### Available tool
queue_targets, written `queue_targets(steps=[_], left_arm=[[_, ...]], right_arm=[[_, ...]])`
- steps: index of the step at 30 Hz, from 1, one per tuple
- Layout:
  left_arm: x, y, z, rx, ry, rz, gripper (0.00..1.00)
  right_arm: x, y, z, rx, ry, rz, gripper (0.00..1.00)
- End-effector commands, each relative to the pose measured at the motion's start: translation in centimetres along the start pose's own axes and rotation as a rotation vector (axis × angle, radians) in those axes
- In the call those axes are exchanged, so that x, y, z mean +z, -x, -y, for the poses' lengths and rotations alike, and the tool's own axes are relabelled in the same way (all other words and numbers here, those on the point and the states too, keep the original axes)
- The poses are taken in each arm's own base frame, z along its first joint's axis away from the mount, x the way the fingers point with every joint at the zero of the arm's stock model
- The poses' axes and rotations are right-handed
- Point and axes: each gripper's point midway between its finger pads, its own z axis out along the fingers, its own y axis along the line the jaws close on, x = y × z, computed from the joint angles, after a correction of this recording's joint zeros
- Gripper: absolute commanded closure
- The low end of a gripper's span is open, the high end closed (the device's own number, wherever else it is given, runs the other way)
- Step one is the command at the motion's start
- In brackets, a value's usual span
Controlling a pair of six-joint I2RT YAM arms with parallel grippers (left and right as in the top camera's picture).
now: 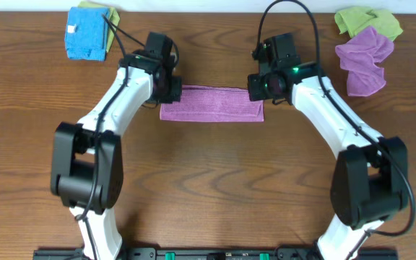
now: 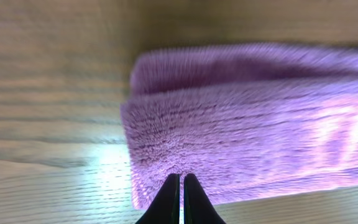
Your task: Fold the cloth
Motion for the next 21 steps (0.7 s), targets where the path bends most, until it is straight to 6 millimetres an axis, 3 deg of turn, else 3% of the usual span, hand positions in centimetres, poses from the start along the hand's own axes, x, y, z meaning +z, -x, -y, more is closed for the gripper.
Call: queue_targets(steps=[1,11,21], left_arm=[[-1.4,1.2,-0.4,0.001,0.033,0.049,0.94],[2.8,-0.8,-0.4,0.005,0.034,-0.053,0.94],[6.6,-2.8,-0.4,0.008,0.045,-0.139,0.94]], right_arm=[[-1.2,1.1,-0.2,-0.002,0.003,0.033,0.99],[3.7,-3.1,0.9,0.016,-0.022,-0.145,0.99],[5.1,-4.1,1.2,0.02,-0.027,-0.182,0.99]])
